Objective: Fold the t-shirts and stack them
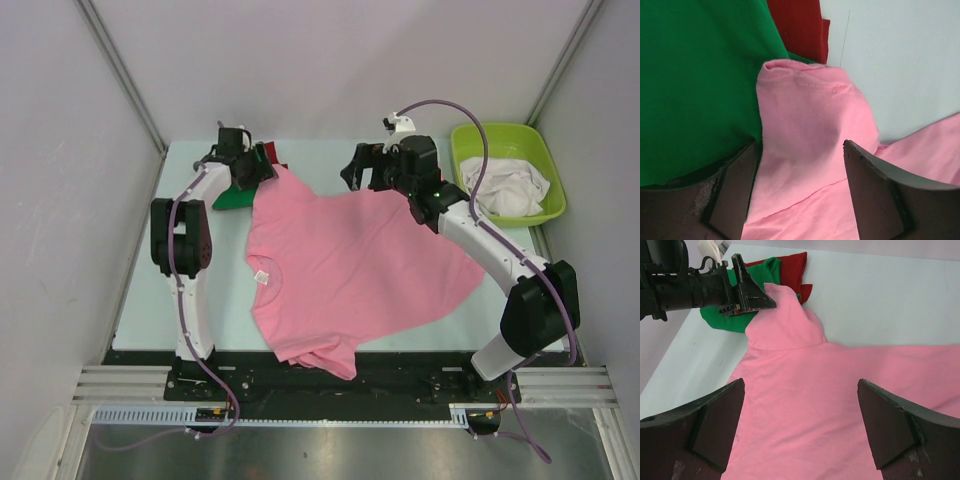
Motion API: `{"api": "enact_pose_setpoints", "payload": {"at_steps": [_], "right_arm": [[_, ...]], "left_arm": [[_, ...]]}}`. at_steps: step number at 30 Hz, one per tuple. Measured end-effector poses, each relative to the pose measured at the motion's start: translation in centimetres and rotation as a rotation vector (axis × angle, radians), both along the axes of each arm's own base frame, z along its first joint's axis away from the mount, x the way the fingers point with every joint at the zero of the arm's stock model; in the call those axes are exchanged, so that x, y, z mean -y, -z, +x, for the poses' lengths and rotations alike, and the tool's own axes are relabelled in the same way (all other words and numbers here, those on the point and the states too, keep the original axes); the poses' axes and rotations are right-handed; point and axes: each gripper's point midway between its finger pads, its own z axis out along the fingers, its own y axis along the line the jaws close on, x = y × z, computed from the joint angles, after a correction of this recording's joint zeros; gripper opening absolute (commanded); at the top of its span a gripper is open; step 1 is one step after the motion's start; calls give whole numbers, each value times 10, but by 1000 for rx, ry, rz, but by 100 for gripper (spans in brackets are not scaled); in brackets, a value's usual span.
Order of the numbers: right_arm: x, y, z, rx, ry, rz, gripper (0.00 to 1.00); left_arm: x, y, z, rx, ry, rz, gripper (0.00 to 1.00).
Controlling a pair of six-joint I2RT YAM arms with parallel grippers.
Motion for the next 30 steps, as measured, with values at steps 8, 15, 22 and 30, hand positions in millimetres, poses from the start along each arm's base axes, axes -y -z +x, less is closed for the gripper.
{"api": "enact_pose_setpoints", "payload": {"at_steps": [8, 15, 22, 30], "right_arm": [[0, 8, -2, -15, 1, -9, 99], [0, 14, -1, -27, 1, -15, 100], [-2, 19, -1, -37, -2, -20, 100], [-4, 20, -2, -39, -7, -21, 100]], "left_arm": [[5, -1, 8, 11, 14, -28, 74], [9, -9, 13, 37, 18, -73, 73], [12, -18, 19, 64, 26, -131, 59], [14, -20, 19, 68, 27, -165, 0]]}}
